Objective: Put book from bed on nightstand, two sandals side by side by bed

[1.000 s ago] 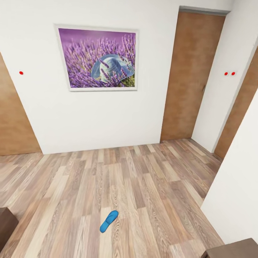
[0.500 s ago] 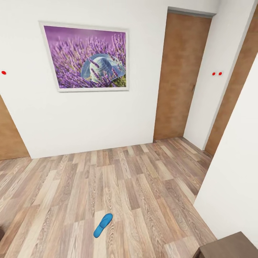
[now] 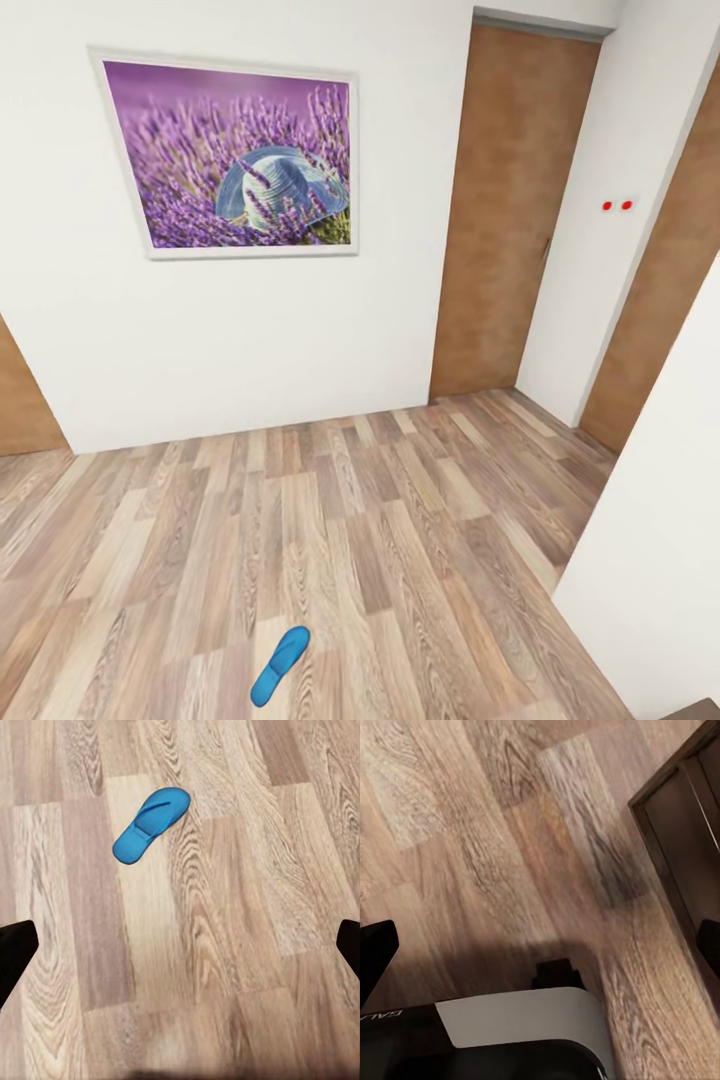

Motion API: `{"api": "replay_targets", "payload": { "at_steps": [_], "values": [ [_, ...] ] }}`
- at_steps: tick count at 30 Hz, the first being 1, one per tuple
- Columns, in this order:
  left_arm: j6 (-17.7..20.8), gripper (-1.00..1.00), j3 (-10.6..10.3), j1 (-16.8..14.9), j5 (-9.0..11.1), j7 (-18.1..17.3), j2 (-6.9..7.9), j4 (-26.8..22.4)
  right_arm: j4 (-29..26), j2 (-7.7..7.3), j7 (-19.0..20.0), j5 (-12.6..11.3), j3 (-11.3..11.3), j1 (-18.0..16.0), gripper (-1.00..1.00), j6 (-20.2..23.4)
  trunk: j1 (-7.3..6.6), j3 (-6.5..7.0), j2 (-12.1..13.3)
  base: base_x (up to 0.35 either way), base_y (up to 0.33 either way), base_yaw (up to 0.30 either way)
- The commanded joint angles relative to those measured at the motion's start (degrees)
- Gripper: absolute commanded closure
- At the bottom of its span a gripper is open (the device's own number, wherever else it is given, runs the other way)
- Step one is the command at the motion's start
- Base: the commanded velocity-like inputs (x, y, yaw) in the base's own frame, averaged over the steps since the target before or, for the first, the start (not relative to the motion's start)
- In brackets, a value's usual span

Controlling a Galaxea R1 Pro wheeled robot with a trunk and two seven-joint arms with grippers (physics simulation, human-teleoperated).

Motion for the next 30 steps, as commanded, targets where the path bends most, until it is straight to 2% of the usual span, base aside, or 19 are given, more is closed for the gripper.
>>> {"api": "replay_targets", "payload": {
  "at_steps": [1, 16, 24, 30],
  "values": [
    [-0.2, -1.0, 0.0, 0.0, 0.3, 0.0, -0.01, 0.0, 0.0, 0.0, 0.0, -0.4, 0.0, 0.0, -1.0, -0.1, 0.03, -0.05, 0.0, 0.323, 0.0, 0.0],
    [-0.2, -1.0, 0.0, 0.0, 0.3, 0.0, -0.02, 0.1, 0.0, 0.02, 0.0, -0.4, 0.0, 0.0, -1.0, -0.1, 0.03, -0.05, 0.0, 0.304, 0.0, 0.0],
    [-0.2, -1.0, 0.0, 0.0, 0.3, 0.0, -0.03, 0.1, 0.0, -0.01, 0.0, -0.5, 0.0, 0.0, -1.0, -0.1, 0.03, -0.05, 0.0, 0.056, 0.0, -0.008],
    [-0.2, -1.0, 0.0, 0.0, 0.3, 0.0, -0.03, 0.1, 0.0, -0.05, 0.0, -0.7, -0.1, 0.0, -1.0, -0.1, 0.03, -0.22, 0.0, 0.003, 0.0, -0.15]
  ]
}}
